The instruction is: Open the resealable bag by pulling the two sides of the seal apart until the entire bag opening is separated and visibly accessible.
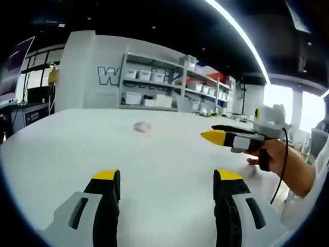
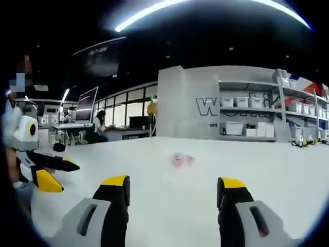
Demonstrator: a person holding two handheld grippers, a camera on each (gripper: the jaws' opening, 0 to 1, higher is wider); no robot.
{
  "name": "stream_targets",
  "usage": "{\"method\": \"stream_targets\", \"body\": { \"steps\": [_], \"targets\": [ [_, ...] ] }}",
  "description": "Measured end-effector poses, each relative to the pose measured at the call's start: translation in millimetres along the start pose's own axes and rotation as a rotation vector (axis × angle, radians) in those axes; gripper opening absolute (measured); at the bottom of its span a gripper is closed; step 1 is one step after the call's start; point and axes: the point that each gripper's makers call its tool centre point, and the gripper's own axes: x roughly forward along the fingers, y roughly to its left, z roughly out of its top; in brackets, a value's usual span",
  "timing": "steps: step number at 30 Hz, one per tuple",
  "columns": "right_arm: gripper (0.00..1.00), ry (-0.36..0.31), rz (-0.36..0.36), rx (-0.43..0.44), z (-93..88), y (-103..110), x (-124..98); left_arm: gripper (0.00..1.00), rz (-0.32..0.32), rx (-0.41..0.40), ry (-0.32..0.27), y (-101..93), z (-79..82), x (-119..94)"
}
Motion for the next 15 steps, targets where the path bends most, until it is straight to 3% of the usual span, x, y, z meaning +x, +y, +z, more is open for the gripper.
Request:
{"method": "stream_targets", "body": {
  "steps": [11, 15],
  "targets": [
    [0.7, -0.018, -0.046, -0.004, 0.8, -11, -16, 0.74, 0.04, 0.021, -0.037, 3.1, 6.2, -1],
    [0.74, -0.016, -0.074, -0.009, 1.3, -17, -20, 0.81, 0.08, 0.061, -0.05, 7.1, 8.9, -1]
  ]
}}
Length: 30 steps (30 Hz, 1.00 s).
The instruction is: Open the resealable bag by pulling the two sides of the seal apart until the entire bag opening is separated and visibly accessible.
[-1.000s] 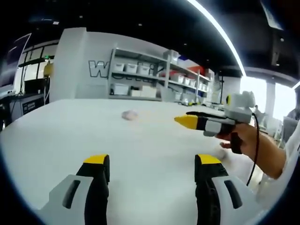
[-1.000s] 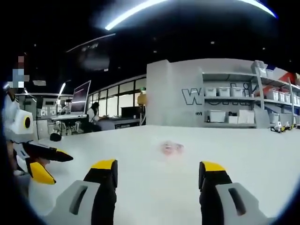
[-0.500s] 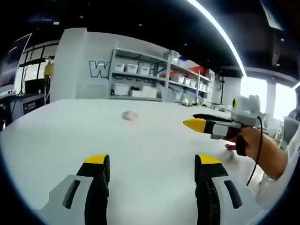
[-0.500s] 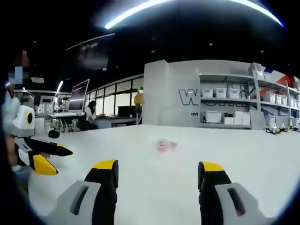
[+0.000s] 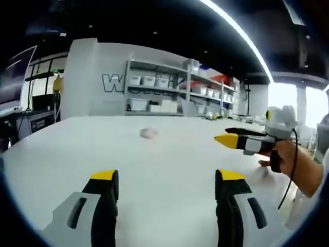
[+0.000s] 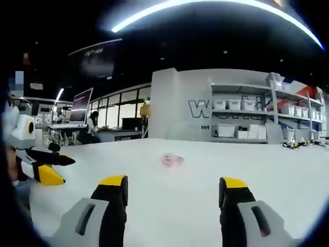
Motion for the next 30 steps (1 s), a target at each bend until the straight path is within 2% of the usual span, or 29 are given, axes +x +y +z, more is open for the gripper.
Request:
{"method": "stream_targets", "body": {
  "steps": [2, 3, 5, 12, 18, 23, 25, 30],
  "targets": [
    [0.82, 0.002, -0.05, -0.028, 1.0, -10, -3, 0.91, 0.055, 0.033, -0.015, 10.3, 3.1, 0],
    [0.9, 0.021, -0.076, -0.033, -1.6, -15, -6, 0.96, 0.064, 0.034, -0.012, 12.2, 2.9, 0],
    [1.0, 0.035, -0.108, -0.034, -2.0, -22, -8, 1.0, 0.088, 0.043, -0.025, 17.2, 5.8, 0],
    [0.99, 0.036, -0.123, -0.037, 2.9, -31, -11, 1.0, 0.146, 0.077, -0.07, 31.0, 17.3, -4],
    [1.0, 0.032, -0.149, -0.113, 10.5, -36, -12, 1.0, 0.182, 0.12, -0.057, 38.9, 20.4, -1],
    [1.0, 0.031, -0.153, -0.157, 13.4, -35, -15, 1.0, 0.182, 0.114, -0.027, 36.6, 10.9, 0],
    [1.0, 0.052, -0.154, -0.18, 11.8, -36, -16, 1.0, 0.184, 0.11, -0.015, 37.8, 8.2, 0],
    [1.0, 0.064, -0.158, -0.18, 11.7, -39, -13, 1.0, 0.198, 0.123, -0.02, 41.8, 12.0, -3]
  ]
}}
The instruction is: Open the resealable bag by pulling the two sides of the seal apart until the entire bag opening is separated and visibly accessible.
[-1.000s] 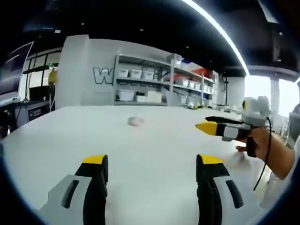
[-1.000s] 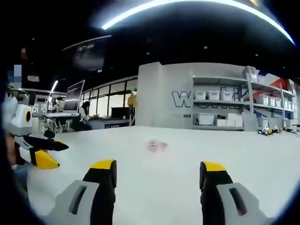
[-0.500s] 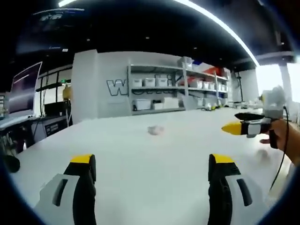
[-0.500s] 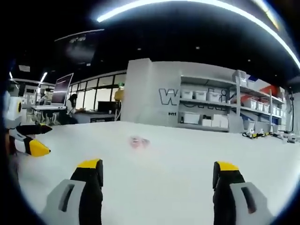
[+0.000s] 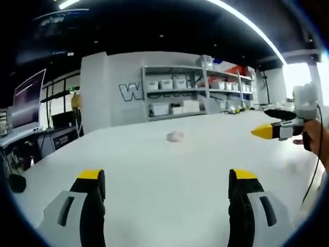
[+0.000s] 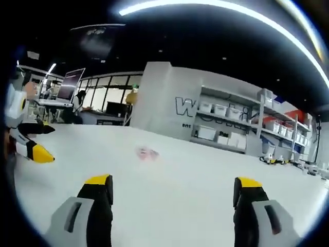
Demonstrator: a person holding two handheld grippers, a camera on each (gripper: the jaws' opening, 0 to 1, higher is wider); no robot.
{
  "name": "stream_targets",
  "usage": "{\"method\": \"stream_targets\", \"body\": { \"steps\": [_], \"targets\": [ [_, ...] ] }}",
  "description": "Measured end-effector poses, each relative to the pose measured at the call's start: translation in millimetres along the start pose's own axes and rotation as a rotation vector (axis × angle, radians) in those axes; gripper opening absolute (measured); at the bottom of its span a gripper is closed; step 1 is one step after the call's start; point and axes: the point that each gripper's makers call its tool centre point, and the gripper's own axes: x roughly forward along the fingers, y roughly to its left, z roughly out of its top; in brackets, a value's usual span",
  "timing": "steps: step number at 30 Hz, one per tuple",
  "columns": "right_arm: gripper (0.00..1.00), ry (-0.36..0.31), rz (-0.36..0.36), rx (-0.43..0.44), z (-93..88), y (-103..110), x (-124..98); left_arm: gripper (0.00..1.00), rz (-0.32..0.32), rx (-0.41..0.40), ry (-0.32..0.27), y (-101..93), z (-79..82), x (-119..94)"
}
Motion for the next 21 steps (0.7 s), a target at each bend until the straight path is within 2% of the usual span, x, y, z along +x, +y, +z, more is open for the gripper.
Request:
{"method": "stream_targets", "body": {
  "steps": [3, 11, 21],
  "targets": [
    [1.0, 0.003, 0.004, 0.005, -0.7, 0.5, 0.3, 1.0, 0.003, 0.002, -0.013, 1.8, 4.6, -0.4],
    [0.99, 0.011, 0.025, 0.003, -2.1, 4.1, -0.3, 1.0, 0.005, -0.001, -0.007, 4.4, 2.6, -0.5],
    [0.99, -0.011, 0.003, 0.025, -2.8, -3.3, -3.6, 1.0, 0.002, -0.001, -0.007, 3.9, 1.0, 0.2]
  ]
}}
